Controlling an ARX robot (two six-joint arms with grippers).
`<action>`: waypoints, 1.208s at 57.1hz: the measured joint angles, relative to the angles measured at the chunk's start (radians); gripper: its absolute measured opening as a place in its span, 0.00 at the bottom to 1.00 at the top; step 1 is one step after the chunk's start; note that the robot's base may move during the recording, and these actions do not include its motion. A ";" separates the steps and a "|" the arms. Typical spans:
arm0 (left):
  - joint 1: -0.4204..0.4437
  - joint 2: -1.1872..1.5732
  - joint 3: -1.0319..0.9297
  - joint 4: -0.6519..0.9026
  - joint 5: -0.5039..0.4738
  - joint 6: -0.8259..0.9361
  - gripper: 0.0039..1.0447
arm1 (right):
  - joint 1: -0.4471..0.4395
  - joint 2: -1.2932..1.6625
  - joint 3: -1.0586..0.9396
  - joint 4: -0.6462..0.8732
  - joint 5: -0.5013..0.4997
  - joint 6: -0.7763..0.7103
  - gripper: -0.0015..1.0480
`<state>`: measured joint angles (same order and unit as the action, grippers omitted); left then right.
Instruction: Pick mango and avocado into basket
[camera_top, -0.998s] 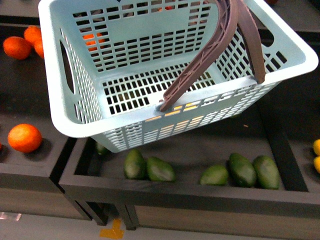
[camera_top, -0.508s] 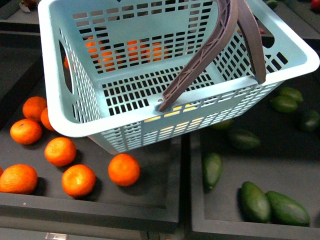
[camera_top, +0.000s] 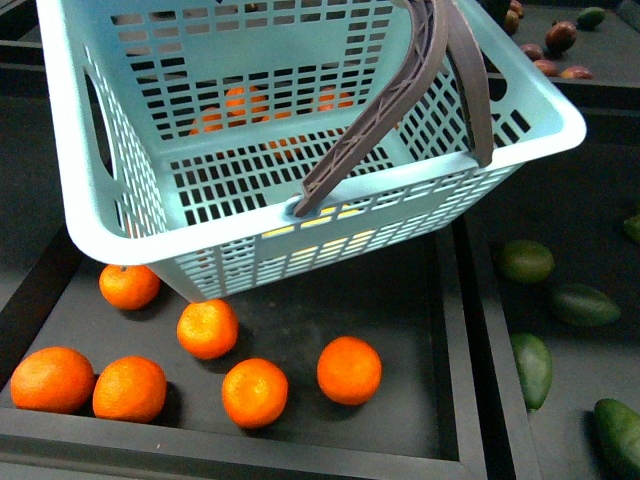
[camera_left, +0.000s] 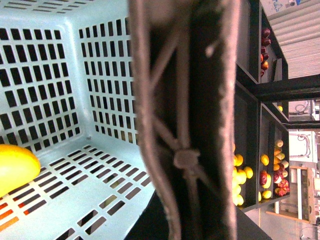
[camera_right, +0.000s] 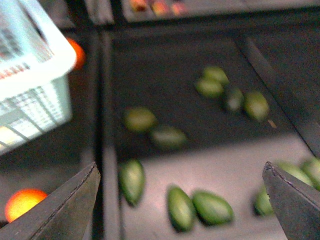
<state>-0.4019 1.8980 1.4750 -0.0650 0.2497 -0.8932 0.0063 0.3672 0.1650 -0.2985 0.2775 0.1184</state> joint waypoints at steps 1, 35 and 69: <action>-0.002 0.000 0.000 0.000 0.006 -0.001 0.05 | -0.014 0.051 0.000 0.019 -0.003 0.000 0.93; -0.011 0.000 0.000 0.000 0.006 0.000 0.05 | -0.238 1.465 0.182 0.990 -0.441 -0.166 0.93; -0.014 0.000 0.000 0.000 0.014 -0.001 0.05 | -0.206 1.986 0.467 1.000 -0.517 -0.247 0.93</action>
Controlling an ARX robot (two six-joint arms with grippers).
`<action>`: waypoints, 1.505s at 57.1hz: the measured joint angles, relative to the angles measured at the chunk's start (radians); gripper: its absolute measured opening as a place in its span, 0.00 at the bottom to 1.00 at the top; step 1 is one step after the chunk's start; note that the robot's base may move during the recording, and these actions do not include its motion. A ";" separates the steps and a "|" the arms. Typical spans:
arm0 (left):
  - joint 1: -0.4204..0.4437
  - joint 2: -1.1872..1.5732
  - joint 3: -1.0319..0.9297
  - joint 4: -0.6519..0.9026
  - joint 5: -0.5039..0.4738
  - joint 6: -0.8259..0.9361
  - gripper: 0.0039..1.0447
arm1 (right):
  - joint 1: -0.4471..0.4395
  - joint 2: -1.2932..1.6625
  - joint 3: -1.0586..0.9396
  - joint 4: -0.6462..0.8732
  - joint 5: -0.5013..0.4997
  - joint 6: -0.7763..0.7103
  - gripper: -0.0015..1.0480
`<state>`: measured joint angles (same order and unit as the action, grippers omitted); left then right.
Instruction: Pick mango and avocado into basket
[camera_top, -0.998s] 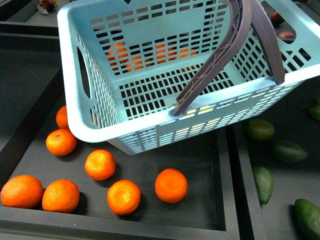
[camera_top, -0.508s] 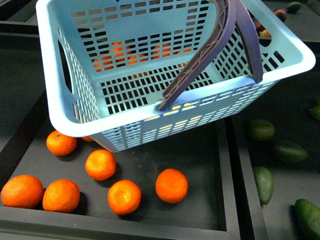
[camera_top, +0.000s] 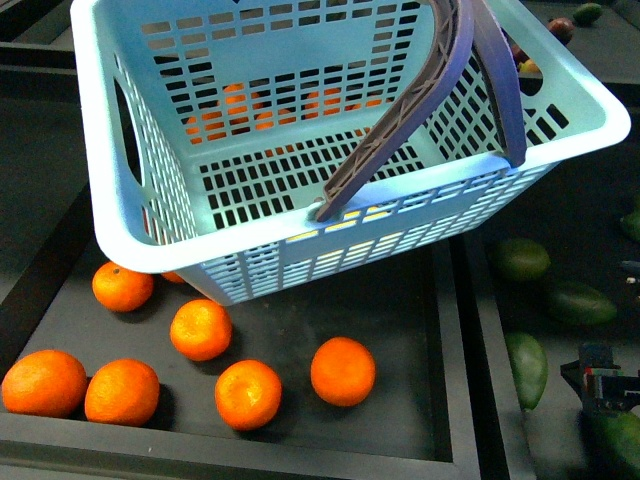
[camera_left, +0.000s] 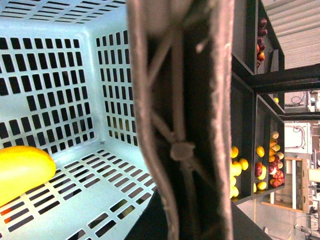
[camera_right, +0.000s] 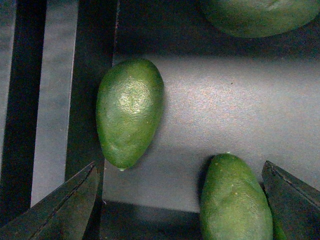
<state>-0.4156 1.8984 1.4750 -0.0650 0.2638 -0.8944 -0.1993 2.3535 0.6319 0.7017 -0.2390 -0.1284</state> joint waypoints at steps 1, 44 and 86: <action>0.000 0.000 0.000 0.000 0.000 0.000 0.05 | 0.004 0.010 0.008 -0.002 0.000 0.000 0.93; 0.000 0.000 0.000 0.000 0.002 0.000 0.05 | 0.121 0.206 0.231 -0.021 0.031 0.102 0.93; 0.000 0.000 0.000 0.000 0.002 0.000 0.05 | 0.096 0.322 0.299 -0.008 0.037 0.163 0.93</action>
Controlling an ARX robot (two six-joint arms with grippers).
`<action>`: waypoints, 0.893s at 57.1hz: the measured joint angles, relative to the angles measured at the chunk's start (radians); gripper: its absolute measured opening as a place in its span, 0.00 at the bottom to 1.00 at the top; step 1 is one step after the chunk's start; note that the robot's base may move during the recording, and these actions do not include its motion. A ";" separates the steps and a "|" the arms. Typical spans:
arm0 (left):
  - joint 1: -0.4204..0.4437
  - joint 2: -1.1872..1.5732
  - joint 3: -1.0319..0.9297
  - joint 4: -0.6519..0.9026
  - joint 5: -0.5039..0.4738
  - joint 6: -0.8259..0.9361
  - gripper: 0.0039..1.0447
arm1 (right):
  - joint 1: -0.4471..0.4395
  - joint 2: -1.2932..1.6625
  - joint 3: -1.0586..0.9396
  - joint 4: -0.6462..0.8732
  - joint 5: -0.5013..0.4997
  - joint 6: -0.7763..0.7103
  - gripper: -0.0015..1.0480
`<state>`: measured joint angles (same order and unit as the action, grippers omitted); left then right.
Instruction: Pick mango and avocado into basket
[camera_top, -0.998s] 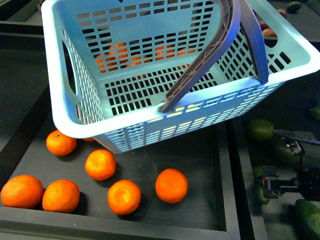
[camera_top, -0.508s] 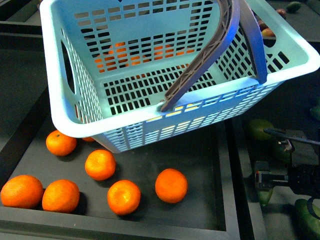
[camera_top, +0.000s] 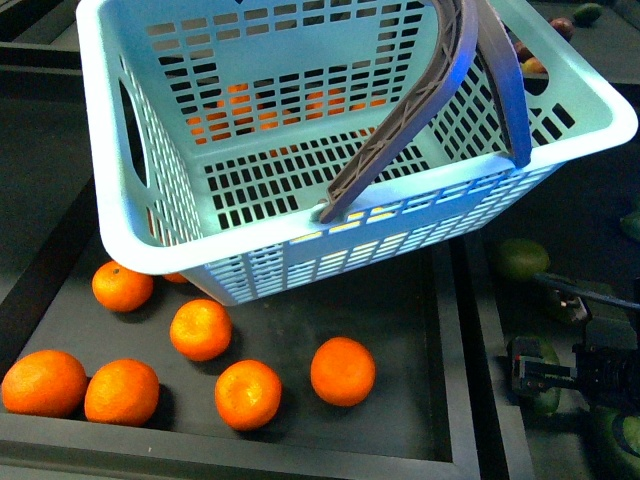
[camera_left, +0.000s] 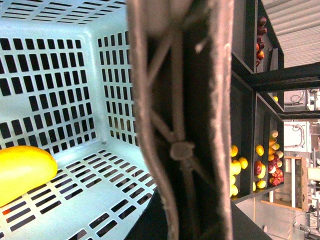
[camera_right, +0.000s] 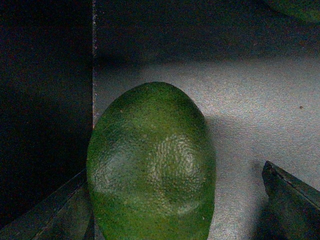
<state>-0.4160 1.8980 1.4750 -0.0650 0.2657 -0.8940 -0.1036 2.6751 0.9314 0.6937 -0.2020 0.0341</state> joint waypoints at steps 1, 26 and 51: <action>0.000 0.000 0.000 0.000 0.000 0.000 0.05 | 0.000 0.000 0.000 0.000 0.001 0.001 0.93; 0.000 0.000 0.000 0.000 0.002 -0.001 0.05 | -0.008 -0.001 0.001 0.000 -0.005 0.005 0.54; 0.000 0.000 0.000 0.000 0.000 -0.001 0.05 | -0.191 -0.297 -0.177 -0.009 -0.091 -0.011 0.51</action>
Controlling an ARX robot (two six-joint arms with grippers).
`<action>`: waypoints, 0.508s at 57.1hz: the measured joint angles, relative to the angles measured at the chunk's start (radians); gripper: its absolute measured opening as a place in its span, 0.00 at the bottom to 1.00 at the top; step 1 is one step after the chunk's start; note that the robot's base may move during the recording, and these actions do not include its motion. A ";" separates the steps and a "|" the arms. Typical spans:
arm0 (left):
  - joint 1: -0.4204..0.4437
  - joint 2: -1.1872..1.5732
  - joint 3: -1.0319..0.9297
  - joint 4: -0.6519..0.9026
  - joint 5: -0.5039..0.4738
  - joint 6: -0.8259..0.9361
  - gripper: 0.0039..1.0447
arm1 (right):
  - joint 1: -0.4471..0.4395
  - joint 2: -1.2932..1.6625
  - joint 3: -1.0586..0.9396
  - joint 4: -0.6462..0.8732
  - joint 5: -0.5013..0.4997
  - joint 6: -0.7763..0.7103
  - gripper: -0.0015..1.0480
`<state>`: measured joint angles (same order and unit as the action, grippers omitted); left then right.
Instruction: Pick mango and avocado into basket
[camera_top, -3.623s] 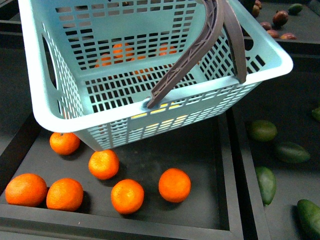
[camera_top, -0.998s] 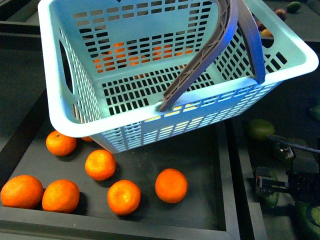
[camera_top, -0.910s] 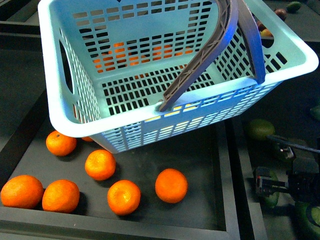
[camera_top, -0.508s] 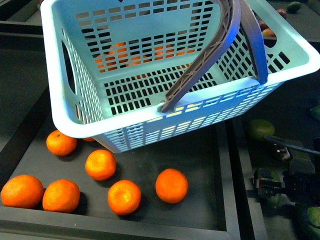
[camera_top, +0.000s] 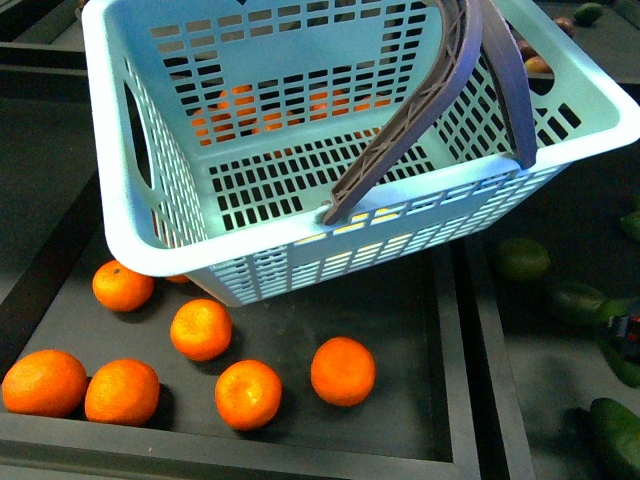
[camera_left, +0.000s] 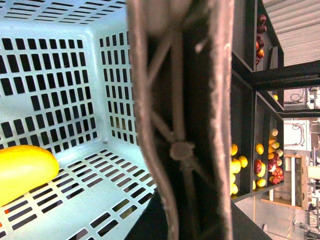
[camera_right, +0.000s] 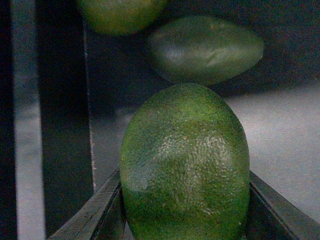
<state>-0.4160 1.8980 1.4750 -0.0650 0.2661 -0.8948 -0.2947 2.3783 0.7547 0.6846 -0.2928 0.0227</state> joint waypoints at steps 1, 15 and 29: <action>0.000 0.000 0.000 0.000 0.000 0.000 0.05 | -0.010 -0.024 -0.014 -0.001 -0.013 -0.001 0.51; 0.000 0.000 0.000 0.000 0.001 0.000 0.05 | -0.150 -0.418 -0.154 -0.111 -0.191 -0.008 0.50; 0.000 0.000 0.000 0.000 0.000 0.000 0.05 | -0.123 -0.793 -0.181 -0.202 -0.269 0.093 0.50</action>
<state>-0.4164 1.8980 1.4750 -0.0650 0.2661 -0.8944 -0.4179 1.5848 0.5735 0.4824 -0.5617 0.1158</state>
